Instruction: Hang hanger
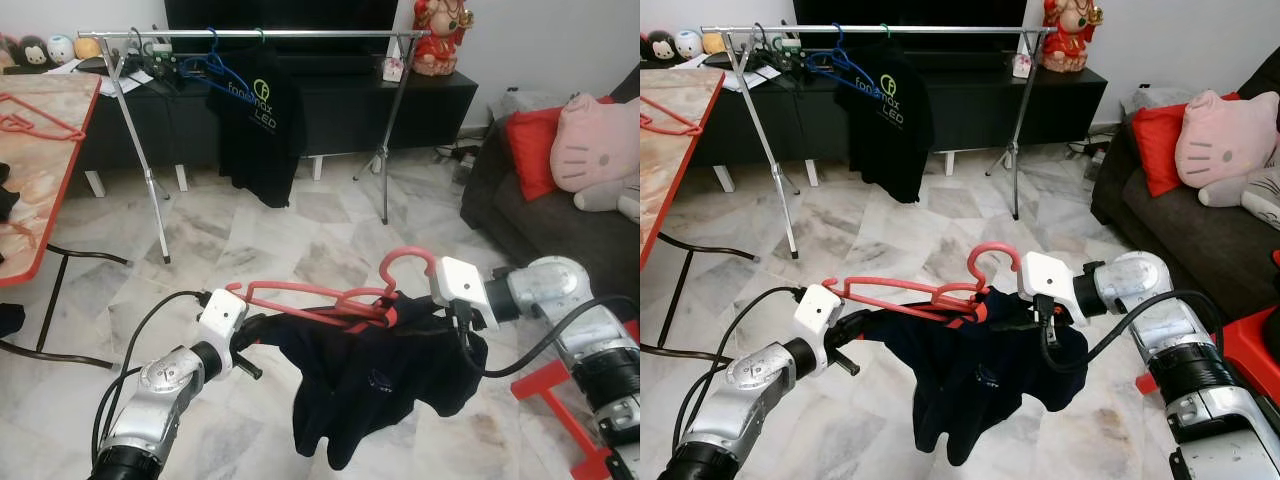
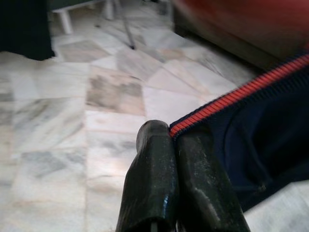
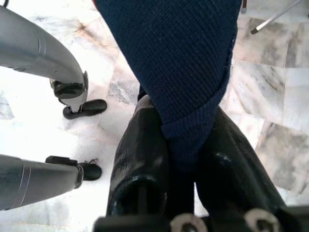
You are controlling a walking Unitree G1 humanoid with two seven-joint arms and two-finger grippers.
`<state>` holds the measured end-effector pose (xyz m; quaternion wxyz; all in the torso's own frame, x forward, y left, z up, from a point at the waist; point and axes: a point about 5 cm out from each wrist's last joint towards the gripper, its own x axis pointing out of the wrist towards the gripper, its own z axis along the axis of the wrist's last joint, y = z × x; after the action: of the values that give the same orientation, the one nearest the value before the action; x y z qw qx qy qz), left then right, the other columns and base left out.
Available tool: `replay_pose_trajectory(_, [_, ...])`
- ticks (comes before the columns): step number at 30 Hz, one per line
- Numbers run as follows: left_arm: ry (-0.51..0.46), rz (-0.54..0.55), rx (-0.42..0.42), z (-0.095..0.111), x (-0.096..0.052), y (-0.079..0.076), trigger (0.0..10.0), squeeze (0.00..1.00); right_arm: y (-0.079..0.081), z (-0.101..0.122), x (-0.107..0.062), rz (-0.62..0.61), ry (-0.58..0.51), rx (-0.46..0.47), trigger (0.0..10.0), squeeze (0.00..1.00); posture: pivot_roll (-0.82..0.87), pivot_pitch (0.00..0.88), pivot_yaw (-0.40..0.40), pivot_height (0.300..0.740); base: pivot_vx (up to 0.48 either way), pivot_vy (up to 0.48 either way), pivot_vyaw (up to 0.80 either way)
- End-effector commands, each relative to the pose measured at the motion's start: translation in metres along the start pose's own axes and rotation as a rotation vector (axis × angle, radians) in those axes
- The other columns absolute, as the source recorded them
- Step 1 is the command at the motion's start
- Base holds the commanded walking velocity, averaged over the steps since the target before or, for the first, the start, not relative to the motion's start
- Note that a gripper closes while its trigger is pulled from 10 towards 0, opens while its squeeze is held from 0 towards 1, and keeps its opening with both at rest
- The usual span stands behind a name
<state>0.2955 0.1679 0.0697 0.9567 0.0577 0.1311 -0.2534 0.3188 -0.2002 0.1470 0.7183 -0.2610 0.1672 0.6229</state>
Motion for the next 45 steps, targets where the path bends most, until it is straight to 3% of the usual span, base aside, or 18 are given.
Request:
replay_pose_trajectory(1, [0.072, 0.188, -0.044, -0.013, -0.014, 0.029, 0.0, 0.00, -0.003, -0.009, -0.027, -0.054, 0.076, 0.003, 0.0, 0.00, -0.06, 0.000, -0.105, 0.740, 0.000, 0.000, 0.00])
replay_pose_trajectory(31, [0.081, 0.207, -0.045, -0.014, -0.014, 0.031, 0.0, 0.00, -0.002, -0.013, -0.028, -0.055, 0.105, 0.004, 0.0, 0.00, -0.06, 0.000, -0.105, 0.740, 0.000, 0.000, 0.00])
replay_pose_trajectory(32, [0.088, 0.225, -0.043, -0.015, -0.014, 0.033, 0.0, 0.00, -0.001, -0.016, -0.029, -0.055, 0.125, 0.002, 0.0, 0.00, -0.06, 0.000, -0.105, 0.740, 0.000, 0.000, 0.00])
replay_pose_trajectory(35, [-0.050, 0.384, -0.104, 0.003, -0.020, 0.057, 0.0, 0.00, -0.001, -0.057, -0.046, -0.247, 0.459, -0.046, 0.0, 0.00, -0.07, 0.000, -0.098, 0.740, 0.000, 0.000, 0.00])
replay_pose_trajectory(45, [-0.009, 0.444, -0.081, -0.002, -0.021, 0.062, 0.0, 0.00, -0.002, -0.063, -0.047, -0.271, 0.495, -0.053, 0.0, 0.00, -0.07, 0.000, -0.097, 0.740, 0.000, 0.000, 0.00])
